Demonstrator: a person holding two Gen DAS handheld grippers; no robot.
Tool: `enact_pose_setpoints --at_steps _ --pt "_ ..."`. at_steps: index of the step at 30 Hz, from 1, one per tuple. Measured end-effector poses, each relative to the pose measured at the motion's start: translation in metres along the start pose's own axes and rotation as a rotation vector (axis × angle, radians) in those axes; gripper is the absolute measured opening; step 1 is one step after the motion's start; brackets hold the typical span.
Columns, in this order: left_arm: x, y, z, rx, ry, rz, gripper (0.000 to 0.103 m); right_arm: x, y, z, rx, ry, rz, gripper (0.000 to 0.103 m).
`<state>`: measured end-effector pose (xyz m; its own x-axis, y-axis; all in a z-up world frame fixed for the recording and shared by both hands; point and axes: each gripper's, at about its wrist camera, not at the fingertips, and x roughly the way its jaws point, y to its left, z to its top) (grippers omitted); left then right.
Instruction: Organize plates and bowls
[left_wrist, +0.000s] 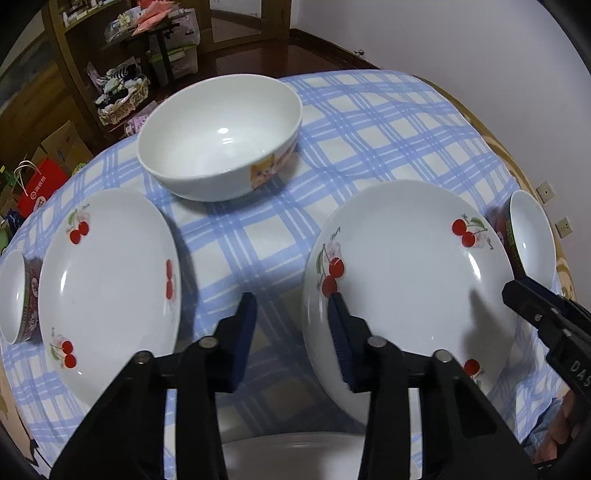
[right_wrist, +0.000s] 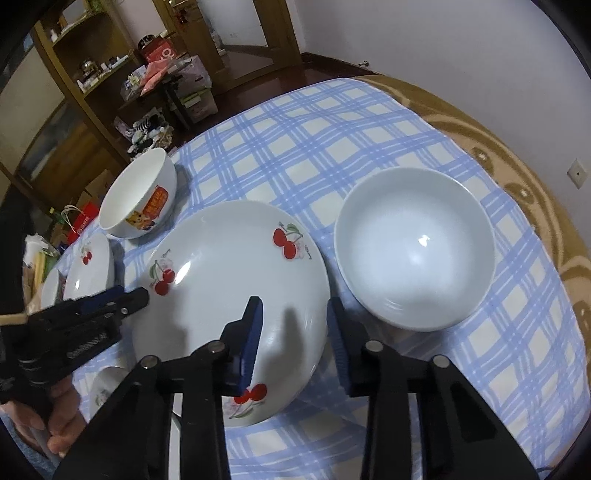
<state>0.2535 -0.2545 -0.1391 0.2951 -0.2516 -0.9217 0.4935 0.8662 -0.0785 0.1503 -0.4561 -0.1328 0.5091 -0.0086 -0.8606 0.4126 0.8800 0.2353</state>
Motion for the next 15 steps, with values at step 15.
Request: enact_pose_setpoints --at_steps 15 --pt "0.010 0.003 -0.001 -0.022 0.022 -0.027 0.028 -0.001 -0.012 0.000 0.052 0.018 0.021 0.022"
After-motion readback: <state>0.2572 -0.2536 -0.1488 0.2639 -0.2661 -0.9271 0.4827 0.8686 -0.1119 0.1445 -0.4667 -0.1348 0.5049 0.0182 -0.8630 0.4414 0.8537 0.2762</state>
